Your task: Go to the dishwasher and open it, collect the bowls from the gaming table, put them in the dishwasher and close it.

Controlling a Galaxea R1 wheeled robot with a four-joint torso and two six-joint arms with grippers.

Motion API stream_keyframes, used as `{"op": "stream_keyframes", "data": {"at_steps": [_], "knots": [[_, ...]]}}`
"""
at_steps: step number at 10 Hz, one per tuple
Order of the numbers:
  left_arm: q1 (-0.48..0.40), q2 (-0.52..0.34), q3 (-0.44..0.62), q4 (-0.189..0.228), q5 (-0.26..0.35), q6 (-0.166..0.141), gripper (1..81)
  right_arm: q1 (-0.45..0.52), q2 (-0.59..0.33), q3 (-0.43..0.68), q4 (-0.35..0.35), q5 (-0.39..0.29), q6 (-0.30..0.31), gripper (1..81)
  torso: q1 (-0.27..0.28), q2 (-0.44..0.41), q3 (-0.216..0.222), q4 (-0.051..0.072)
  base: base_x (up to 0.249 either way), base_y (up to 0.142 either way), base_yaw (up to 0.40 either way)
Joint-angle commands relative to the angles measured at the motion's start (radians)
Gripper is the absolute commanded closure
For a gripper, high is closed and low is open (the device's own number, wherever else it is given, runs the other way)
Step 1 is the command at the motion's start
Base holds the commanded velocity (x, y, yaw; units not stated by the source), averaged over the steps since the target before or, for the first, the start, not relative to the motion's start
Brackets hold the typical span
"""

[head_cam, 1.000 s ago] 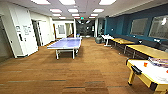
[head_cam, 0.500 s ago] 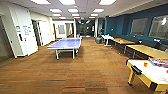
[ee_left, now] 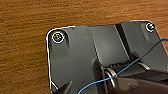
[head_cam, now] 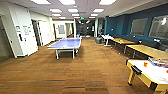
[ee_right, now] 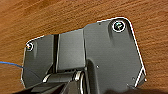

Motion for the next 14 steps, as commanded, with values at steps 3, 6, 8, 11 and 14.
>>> {"op": "stream_keyframes", "data": {"at_steps": [3,6,8,11,14], "knots": [[-0.056,-0.003,-0.002,-0.004,0.042,0.003,1.0,0.051,0.003,-0.001,0.009,-0.046,-0.004,1.0,0.000,0.000,0.000,0.000,0.000,0.000,-0.227],[-0.056,-0.001,-0.002,-0.002,0.040,0.003,1.0,0.051,0.005,0.004,0.009,-0.046,-0.004,1.0,0.000,0.000,0.000,0.000,0.000,0.000,-0.308],[-0.056,-0.003,-0.002,0.001,0.040,0.003,1.0,0.051,0.006,0.005,0.009,-0.046,-0.002,1.0,0.000,0.000,0.000,0.000,0.000,0.000,-0.337],[-0.056,-0.001,-0.002,0.003,0.042,0.003,1.0,0.059,0.002,-0.002,0.009,-0.046,-0.002,1.0,0.000,0.000,0.000,0.000,0.000,0.000,-0.341],[-0.056,-0.003,-0.002,0.006,0.039,0.003,1.0,0.059,0.002,0.001,0.007,-0.046,-0.004,1.0,0.000,0.000,0.000,0.000,0.000,0.000,-0.375]]}}
